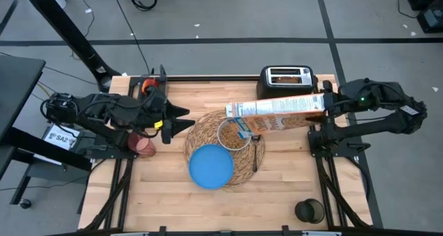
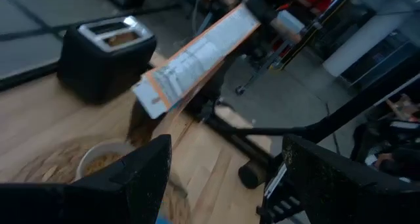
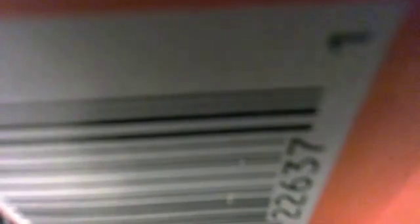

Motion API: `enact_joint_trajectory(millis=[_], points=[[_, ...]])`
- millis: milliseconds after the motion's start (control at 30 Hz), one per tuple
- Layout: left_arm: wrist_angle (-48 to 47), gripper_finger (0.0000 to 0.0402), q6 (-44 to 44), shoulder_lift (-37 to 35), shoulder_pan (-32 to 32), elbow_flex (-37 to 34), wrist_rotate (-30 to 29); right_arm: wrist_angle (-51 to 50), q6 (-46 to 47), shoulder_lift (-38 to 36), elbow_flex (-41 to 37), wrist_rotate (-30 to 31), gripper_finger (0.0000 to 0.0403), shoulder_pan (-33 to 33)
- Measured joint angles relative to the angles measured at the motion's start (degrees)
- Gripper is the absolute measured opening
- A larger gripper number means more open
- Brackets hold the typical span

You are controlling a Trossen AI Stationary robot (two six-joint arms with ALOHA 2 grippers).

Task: Arrange a breakfast setting
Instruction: Pour the cereal into the white bowl

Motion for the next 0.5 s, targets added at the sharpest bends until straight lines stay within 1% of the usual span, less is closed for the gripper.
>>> enact_joint_trajectory(millis=[300, 500], points=[[16.14, 0.0295, 12.1, -0.01, 0.02, 0.01, 0.02, 2.32, 5.65, -8.74, -5.15, 0.34, 0.0276, 0.0], [28.15, 0.0295, 21.16, 0.0, 0.0, 0.03, 0.03, 3.43, 8.03, -12.98, -7.77, 0.3, 0.0276, 0.0]])
